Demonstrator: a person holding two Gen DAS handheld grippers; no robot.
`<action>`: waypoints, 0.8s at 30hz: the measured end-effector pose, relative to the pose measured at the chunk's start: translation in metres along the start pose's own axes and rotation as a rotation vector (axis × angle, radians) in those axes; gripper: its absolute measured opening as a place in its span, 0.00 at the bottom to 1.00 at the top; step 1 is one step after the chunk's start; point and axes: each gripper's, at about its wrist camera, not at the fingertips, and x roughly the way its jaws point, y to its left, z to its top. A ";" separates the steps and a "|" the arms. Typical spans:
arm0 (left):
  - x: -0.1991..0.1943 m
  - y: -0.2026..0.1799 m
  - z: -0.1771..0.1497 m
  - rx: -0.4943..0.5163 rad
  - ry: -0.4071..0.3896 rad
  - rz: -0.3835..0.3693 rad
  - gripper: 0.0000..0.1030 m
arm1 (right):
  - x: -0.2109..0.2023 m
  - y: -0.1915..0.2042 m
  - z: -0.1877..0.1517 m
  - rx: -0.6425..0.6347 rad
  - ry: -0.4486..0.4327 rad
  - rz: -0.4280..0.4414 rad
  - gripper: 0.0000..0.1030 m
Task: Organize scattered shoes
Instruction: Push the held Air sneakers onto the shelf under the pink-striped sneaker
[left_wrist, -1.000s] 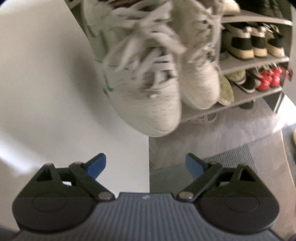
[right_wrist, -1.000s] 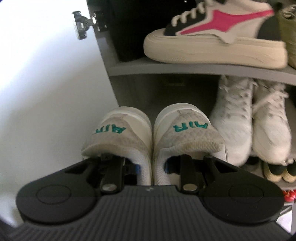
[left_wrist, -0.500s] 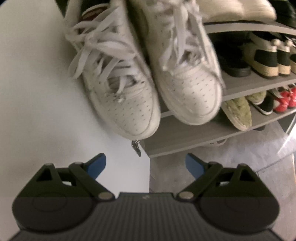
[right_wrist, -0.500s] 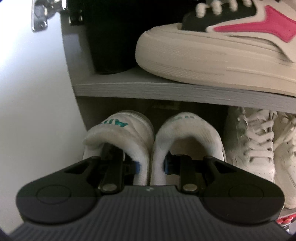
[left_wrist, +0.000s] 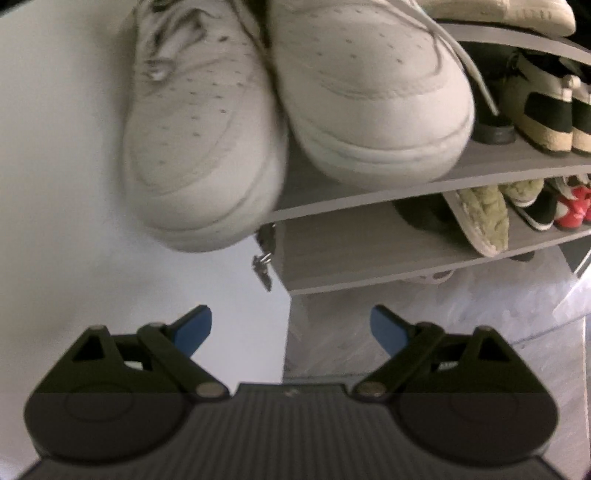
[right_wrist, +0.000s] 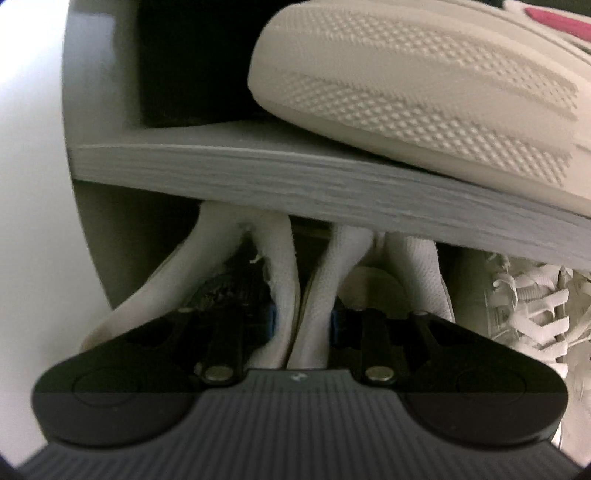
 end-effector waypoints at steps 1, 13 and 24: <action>0.004 -0.004 0.003 -0.007 0.003 -0.002 0.92 | 0.000 0.000 0.000 -0.001 0.004 0.000 0.31; 0.008 -0.012 0.041 -0.147 -0.074 0.012 0.92 | 0.011 -0.002 0.004 0.031 0.063 0.027 0.36; 0.004 -0.014 0.043 -0.195 -0.064 0.042 0.87 | 0.010 -0.002 0.001 0.089 0.095 0.070 0.39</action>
